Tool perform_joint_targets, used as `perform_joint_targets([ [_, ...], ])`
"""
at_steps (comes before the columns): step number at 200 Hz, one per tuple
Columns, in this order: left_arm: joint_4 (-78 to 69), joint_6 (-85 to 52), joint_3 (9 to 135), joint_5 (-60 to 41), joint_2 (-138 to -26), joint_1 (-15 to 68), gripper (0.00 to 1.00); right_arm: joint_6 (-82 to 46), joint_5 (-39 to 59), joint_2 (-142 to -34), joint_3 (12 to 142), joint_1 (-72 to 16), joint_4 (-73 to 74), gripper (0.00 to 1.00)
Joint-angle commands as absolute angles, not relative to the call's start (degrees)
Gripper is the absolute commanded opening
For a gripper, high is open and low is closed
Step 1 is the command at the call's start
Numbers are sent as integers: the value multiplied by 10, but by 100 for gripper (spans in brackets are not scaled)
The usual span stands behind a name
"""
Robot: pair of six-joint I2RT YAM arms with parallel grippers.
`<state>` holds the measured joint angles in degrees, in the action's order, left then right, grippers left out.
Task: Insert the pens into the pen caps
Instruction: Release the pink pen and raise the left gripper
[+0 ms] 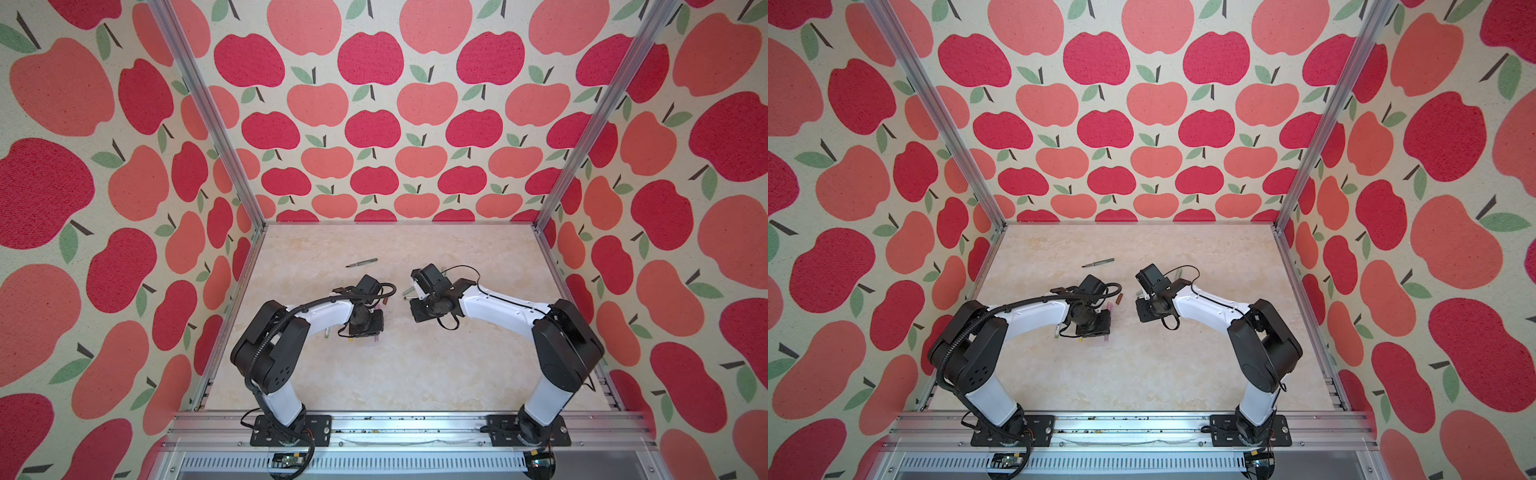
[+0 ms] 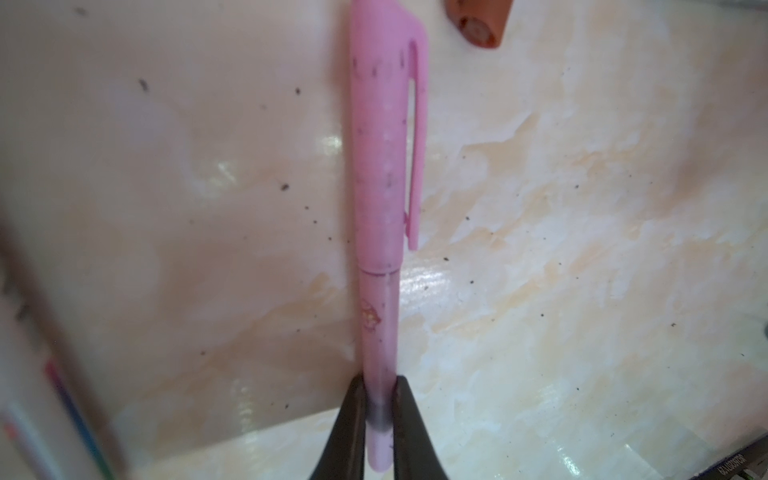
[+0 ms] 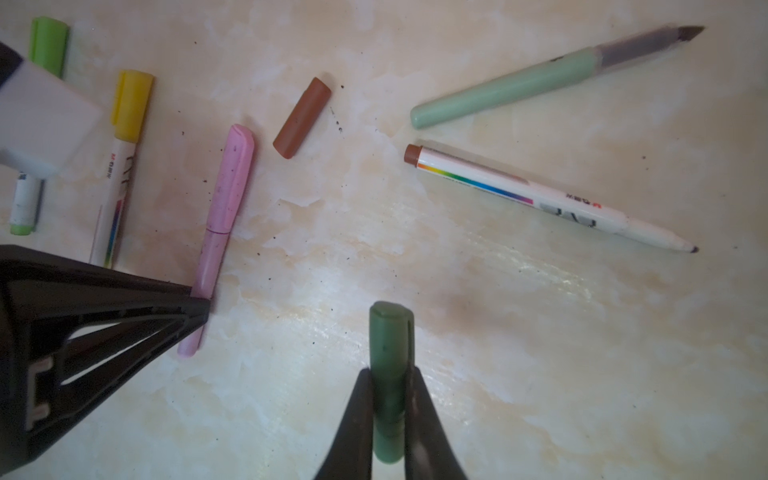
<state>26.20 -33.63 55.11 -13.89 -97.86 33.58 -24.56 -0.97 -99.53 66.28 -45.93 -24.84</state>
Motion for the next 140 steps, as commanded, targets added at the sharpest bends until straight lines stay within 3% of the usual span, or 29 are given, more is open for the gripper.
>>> perform_joint_targets([
  [1, 292, -341, 535, -104, -976, 334, 14, -255, -5, -975, 654, -455, -243, 11],
  [140, 299, -336, 524, -77, -961, 317, 16, -256, -3, -970, 645, -454, -237, 11],
])
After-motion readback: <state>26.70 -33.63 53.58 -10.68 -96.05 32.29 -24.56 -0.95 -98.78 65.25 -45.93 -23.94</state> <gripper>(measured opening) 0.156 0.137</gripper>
